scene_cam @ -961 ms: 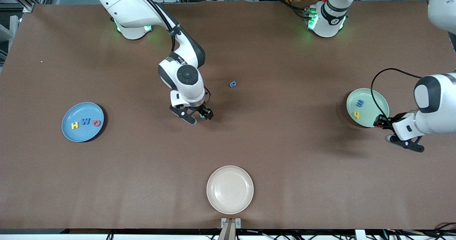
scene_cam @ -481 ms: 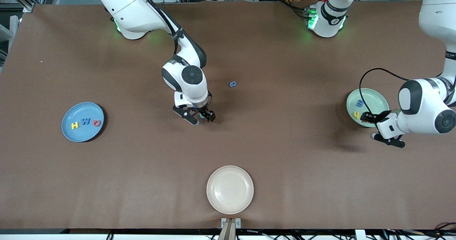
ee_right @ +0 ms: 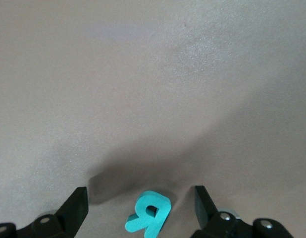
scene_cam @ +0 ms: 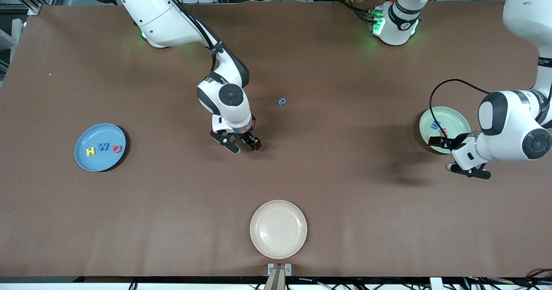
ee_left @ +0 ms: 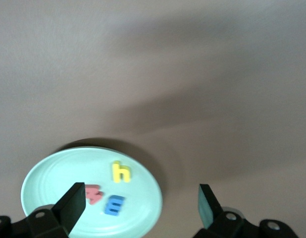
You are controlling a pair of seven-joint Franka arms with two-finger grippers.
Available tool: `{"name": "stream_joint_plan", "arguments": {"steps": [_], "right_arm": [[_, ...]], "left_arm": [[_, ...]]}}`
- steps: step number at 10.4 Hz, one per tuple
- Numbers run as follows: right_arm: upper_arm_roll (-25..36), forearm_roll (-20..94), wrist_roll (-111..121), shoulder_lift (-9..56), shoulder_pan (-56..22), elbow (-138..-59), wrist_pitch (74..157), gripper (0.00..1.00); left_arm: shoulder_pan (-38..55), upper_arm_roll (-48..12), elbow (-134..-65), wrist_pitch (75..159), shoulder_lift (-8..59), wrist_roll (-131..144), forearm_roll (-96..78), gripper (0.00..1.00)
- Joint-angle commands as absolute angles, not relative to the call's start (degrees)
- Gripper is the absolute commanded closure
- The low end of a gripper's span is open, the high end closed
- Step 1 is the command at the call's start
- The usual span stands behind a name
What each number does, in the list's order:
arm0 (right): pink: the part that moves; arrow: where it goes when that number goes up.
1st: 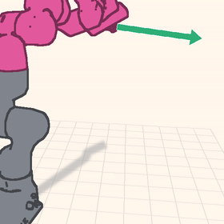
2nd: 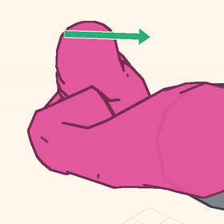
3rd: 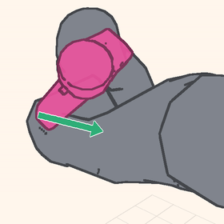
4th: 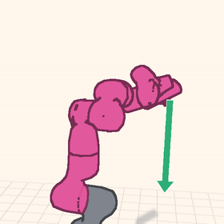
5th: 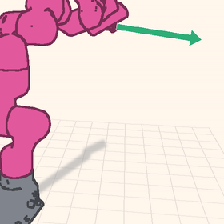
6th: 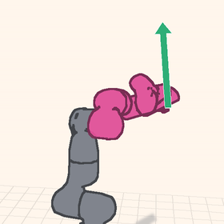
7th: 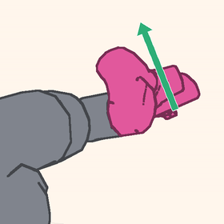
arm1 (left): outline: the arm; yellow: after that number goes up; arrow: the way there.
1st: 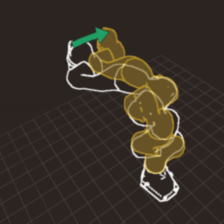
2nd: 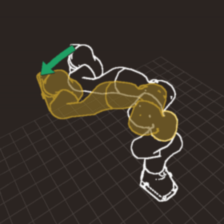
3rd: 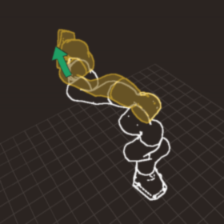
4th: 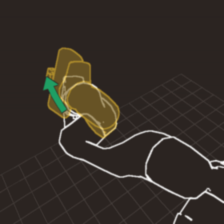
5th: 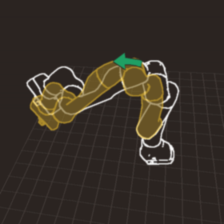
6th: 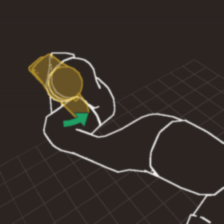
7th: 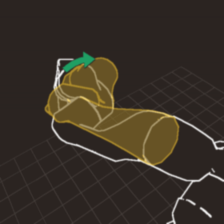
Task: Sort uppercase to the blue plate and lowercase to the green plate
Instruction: 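Release the w onto the green plate while the right gripper lowers to the R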
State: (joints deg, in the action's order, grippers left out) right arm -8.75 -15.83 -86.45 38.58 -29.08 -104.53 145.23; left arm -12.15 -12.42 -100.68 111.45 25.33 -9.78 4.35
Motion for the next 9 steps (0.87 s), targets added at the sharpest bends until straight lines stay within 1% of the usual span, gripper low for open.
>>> {"name": "stream_joint_plan", "arguments": {"steps": [1,4,5,6,7,9], "right_arm": [[-9.0,-14.7,-86.4,39.6,-28.0,-103.5,145.8,0.06],[-8.7,-5.0,-77.4,39.6,-27.8,-103.6,145.3,0.1],[-8.6,-4.1,-76.8,39.6,-27.8,-103.5,145.2,0.11],[-8.6,-4.0,-76.8,39.6,-27.9,-103.5,145.1,0.13],[-8.6,-4.0,-76.8,39.6,-28.2,-103.5,145.0,0.16],[-8.6,-4.1,-76.6,39.6,-28.6,-103.5,145.0,0.27]], "left_arm": [[-8.8,-14.3,-99.2,107.6,20.4,-3.1,3.4,0.0],[-3.9,-15.8,-98.2,106.2,16.7,1.7,3.3,0.0],[-3.5,-17.5,-98.2,105.2,15.3,3.8,3.3,0.0],[-3.6,-20.4,-98.2,104.1,13.7,5.1,3.3,0.0],[-3.5,-22.7,-98.3,103.2,12.0,6.0,3.2,0.0],[-3.6,-28.6,-98.8,100.3,10.0,6.7,2.8,0.0]]}}
